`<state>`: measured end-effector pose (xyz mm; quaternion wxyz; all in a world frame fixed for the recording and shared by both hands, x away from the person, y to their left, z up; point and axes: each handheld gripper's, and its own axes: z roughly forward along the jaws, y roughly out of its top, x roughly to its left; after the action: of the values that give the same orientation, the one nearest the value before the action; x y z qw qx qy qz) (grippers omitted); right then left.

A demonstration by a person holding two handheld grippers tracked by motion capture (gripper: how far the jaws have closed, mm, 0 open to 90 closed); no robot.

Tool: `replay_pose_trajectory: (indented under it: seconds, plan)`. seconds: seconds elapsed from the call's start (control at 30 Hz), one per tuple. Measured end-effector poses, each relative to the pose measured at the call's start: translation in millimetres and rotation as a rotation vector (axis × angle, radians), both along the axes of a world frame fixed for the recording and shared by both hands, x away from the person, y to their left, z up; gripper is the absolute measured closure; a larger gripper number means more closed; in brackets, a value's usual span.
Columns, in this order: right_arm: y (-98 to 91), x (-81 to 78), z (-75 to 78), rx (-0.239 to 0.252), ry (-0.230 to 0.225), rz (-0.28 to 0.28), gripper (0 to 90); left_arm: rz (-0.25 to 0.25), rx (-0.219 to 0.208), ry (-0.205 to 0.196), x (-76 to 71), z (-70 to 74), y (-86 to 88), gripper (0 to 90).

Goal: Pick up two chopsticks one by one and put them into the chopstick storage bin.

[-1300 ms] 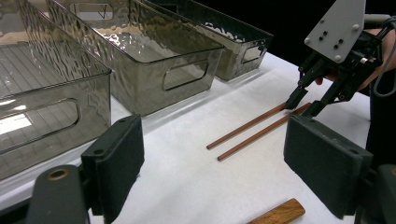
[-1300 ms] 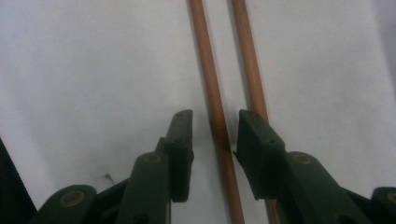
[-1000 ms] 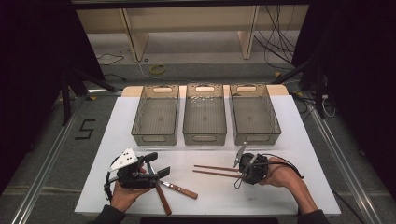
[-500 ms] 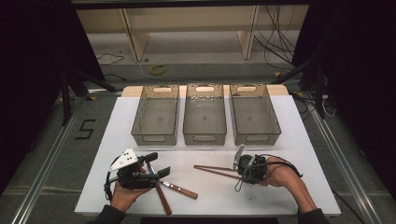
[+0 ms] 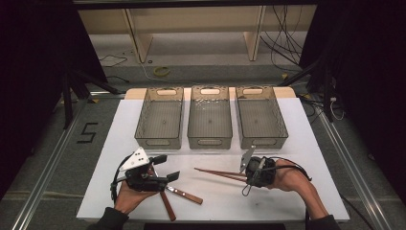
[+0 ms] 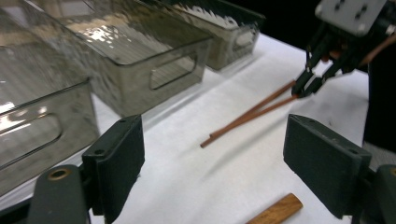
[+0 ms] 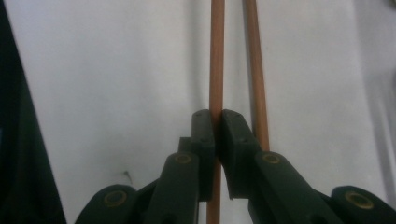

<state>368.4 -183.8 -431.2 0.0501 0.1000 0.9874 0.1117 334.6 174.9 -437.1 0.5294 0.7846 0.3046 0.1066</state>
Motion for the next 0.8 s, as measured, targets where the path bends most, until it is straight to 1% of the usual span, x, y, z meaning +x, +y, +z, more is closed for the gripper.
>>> replay_pose_trajectory:
  seconds: [0.07, 0.1, 0.2, 0.27, 0.3, 0.33, 0.37, 0.43, 0.47, 0.5, 0.53, 0.57, 0.63, 0.67, 0.73, 0.77, 0.8]
  plan:
    - [2.0, -2.1, 3.5, 0.008, -0.008, 0.006, 84.6, -0.026, 0.039, 0.007, 3.2, 2.7, -7.4, 19.8]
    - [3.2, -3.3, 5.1, 0.010, -0.011, 0.007, 84.6, -0.045, 0.059, 0.016, 4.9, 4.1, -11.5, 19.7]
    - [6.4, -5.2, 9.5, 0.021, -0.017, 0.028, 84.6, -0.093, 0.124, 0.026, 9.5, 8.2, -24.1, 19.3]
    - [9.1, -7.4, 12.6, 0.022, -0.022, 0.030, 84.6, -0.124, 0.175, 0.021, 12.2, 10.4, -32.3, 18.3]
    - [10.0, -7.7, 13.6, 0.024, -0.027, 0.041, 84.6, -0.138, 0.197, 0.022, 13.3, 11.2, -36.3, 18.8]
    - [11.2, -8.9, 15.0, 0.023, -0.026, 0.035, 84.6, -0.148, 0.213, 0.017, 14.0, 12.3, -40.0, 19.4]
    - [13.1, -9.5, 16.4, 0.024, -0.035, 0.043, 84.6, -0.165, 0.225, 0.016, 14.7, 13.6, -43.3, 20.3]
    - [14.0, -9.7, 17.0, 0.024, -0.039, 0.051, 84.6, -0.196, 0.257, 0.010, 15.4, 15.4, -50.4, 20.9]
    - [15.0, -10.5, 17.4, 0.023, -0.042, 0.051, 84.6, -0.219, 0.287, 0.007, 16.0, 16.2, -53.3, 21.5]
    - [15.7, -10.8, 18.0, 0.022, -0.042, 0.058, 84.6, -0.238, 0.308, 0.012, 16.3, 16.5, -56.5, 22.3]
    - [16.7, -11.6, 18.5, 0.022, -0.044, 0.058, 84.6, -0.252, 0.329, 0.008, 16.4, 16.7, -59.2, 22.4]
    - [18.6, -12.7, 18.8, 0.023, -0.056, 0.064, 84.6, -0.262, 0.341, 0.006, 16.4, 17.0, -61.5, 22.6]
    - [19.3, -12.9, 19.3, 0.017, -0.058, 0.074, 84.6, -0.282, 0.361, 0.002, 16.3, 17.3, -65.5, 22.9]
    - [21.5, -14.5, 19.6, 0.019, -0.059, 0.080, 84.6, -0.289, 0.373, -0.002, 16.2, 17.4, -67.4, 23.3]
    - [22.5, -15.7, 20.5, 0.018, -0.051, 0.078, 84.6, -0.321, 0.402, -0.006, 16.8, 17.2, -71.1, 24.1]
    - [23.2, -15.7, 20.8, 0.018, -0.059, 0.095, 84.6, -0.331, 0.411, -0.005, 17.3, 16.7, -73.2, 25.0]
    - [25.3, -17.6, 22.4, 0.021, -0.060, 0.084, 84.6, -0.347, 0.433, -0.004, 17.8, 16.2, -75.2, 26.4]
